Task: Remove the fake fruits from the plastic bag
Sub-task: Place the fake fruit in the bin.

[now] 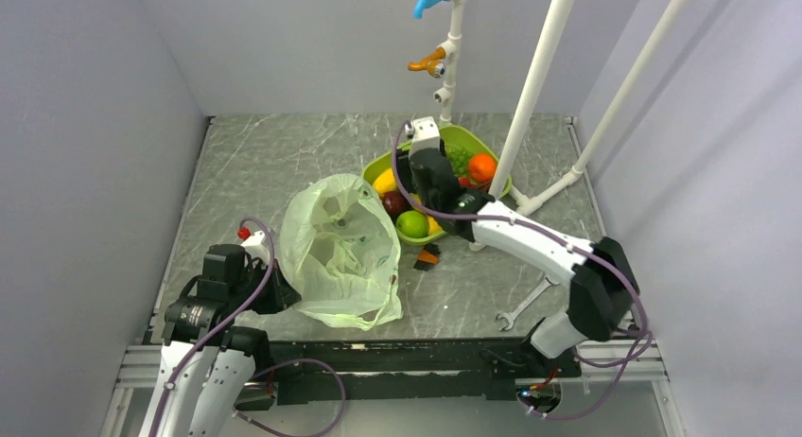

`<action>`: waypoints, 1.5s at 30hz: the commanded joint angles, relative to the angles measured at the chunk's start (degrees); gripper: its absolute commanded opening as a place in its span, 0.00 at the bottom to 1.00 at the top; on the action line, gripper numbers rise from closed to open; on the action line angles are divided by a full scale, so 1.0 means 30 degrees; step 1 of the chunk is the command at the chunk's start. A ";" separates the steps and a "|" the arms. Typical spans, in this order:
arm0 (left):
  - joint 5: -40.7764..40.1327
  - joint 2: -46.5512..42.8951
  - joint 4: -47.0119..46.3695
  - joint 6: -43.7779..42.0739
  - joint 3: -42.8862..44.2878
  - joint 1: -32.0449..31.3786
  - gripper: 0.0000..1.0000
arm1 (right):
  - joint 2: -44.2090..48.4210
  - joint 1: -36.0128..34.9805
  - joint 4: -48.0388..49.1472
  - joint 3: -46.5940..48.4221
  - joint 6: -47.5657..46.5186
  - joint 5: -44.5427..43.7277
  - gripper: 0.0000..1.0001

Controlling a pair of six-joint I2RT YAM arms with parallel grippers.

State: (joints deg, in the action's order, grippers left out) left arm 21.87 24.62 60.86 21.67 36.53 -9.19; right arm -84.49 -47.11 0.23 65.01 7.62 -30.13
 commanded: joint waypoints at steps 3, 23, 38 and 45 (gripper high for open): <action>0.0447 0.0045 -0.0226 -0.0430 -0.0020 0.0106 0.00 | -0.4005 0.1287 -0.3095 0.4716 0.1098 -0.0857 0.08; 0.0349 0.0043 -0.0248 -0.0382 -0.0016 0.0338 0.00 | -1.2948 0.3360 -0.6702 1.2416 0.1526 0.2032 0.41; 0.0305 0.0267 -0.0171 -0.0346 0.0006 0.0515 0.00 | -1.1428 0.3475 -0.6878 1.1454 0.1527 0.2918 0.87; 0.0921 0.2477 0.0220 0.0478 0.0802 0.0515 0.00 | -0.6305 0.3346 -0.5488 0.7360 0.2813 0.5577 0.88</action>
State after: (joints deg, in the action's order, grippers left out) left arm 22.33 27.51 61.12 21.76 36.56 -7.94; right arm -115.79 -36.69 -19.97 92.20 13.30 -18.83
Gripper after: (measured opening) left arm 0.010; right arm 0.877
